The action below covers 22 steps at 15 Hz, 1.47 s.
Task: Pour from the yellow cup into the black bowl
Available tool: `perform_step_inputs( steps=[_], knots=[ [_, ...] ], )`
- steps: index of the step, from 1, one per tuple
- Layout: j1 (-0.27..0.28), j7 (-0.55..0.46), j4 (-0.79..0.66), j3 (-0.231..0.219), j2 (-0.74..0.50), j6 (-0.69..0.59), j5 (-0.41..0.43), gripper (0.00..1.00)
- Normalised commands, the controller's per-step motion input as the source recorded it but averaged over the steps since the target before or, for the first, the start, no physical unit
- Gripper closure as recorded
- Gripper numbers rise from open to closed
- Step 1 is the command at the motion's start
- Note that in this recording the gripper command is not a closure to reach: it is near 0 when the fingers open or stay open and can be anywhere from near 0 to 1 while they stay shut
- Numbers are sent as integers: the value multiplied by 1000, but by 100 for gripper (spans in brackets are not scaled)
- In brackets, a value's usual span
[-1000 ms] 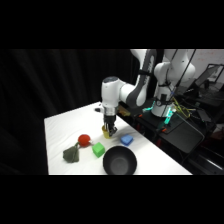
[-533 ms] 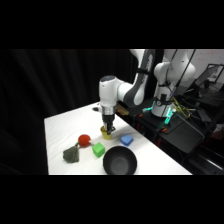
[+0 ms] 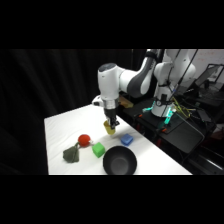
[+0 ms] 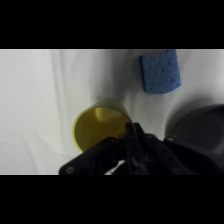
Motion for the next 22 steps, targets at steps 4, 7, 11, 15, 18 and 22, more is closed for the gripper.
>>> perform_step_inputs(
  steps=[4,7,11,15,18,22],
  knots=[
    [76,111,127,169,-342,-460,-40,14],
    [88,-120,217,204,-108,-352,246,14],
    [123,-281,252,202,52,-170,415,14],
    [48,-622,405,143,292,-177,605,15],
    [-154,-791,579,42,523,-373,565,16],
    [-293,-690,664,35,559,-631,364,16]
  ],
)
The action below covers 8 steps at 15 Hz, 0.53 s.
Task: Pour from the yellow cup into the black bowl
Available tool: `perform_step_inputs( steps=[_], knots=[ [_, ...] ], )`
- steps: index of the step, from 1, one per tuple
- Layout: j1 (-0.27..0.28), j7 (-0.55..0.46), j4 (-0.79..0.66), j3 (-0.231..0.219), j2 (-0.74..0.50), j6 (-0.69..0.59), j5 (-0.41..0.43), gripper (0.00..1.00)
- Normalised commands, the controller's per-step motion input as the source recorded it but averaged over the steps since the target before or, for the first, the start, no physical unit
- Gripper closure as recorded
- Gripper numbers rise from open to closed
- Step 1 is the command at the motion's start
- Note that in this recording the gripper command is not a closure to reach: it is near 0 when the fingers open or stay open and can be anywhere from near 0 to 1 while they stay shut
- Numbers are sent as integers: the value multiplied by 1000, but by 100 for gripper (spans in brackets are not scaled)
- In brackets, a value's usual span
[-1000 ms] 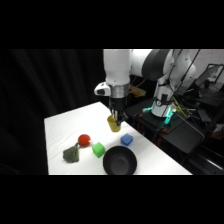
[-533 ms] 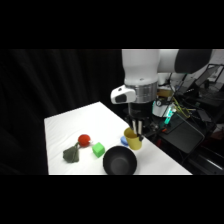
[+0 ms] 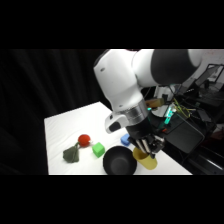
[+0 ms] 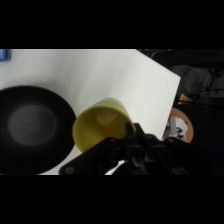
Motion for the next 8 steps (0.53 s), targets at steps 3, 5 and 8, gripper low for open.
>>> perform_step_inputs(
  steps=[3,5,8],
  knots=[
    [-258,-392,721,44,550,-807,195,16],
    [-195,-188,738,45,533,-861,161,16],
    [-133,-29,728,43,510,-832,175,15]
  ],
)
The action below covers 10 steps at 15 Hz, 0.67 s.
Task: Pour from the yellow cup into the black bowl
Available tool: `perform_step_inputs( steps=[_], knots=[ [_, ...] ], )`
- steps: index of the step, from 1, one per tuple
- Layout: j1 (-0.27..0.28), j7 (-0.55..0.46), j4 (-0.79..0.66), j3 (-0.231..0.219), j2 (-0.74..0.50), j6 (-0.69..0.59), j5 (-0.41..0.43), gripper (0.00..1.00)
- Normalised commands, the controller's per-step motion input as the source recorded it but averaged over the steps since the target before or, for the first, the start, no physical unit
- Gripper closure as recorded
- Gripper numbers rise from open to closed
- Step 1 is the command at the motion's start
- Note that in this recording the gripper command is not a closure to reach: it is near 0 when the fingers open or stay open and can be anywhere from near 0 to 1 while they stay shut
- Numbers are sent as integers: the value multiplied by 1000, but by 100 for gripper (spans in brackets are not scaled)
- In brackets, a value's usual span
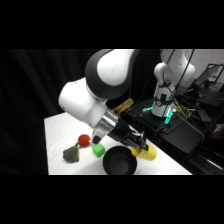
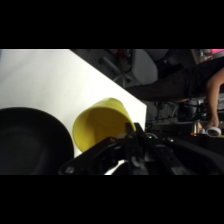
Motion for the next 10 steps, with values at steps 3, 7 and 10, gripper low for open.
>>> perform_step_inputs(
  steps=[3,7,10],
  knots=[
    [-48,92,601,16,403,-578,134,16],
    [-4,112,341,-8,171,-308,83,16],
    [45,101,-19,-104,-197,39,-113,17]
  ],
)
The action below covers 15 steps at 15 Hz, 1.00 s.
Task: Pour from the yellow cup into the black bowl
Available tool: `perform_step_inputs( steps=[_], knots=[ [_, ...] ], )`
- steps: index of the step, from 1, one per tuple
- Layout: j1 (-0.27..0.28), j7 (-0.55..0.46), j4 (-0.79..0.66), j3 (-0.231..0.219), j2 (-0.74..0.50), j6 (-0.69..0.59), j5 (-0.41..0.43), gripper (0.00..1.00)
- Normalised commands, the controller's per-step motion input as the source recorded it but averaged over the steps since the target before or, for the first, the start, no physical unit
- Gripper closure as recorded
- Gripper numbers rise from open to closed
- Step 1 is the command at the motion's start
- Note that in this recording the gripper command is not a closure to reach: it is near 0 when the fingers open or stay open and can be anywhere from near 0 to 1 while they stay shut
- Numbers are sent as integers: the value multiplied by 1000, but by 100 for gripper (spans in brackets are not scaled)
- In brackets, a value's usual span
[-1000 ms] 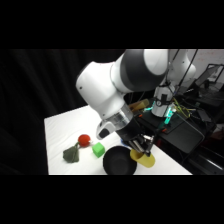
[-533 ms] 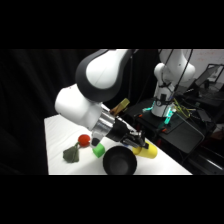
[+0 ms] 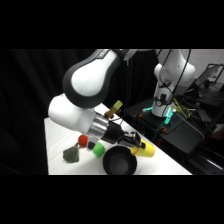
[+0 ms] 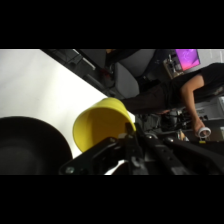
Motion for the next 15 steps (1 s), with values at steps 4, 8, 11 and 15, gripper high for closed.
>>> perform_step_inputs(
  steps=[4,8,11,15],
  knots=[
    [58,16,-461,-157,-645,306,-285,18],
    [51,16,-772,-137,-853,512,-253,18],
    [27,34,-811,-141,-750,665,-236,17],
    [-65,74,-735,-177,-541,764,-179,16]
  ],
)
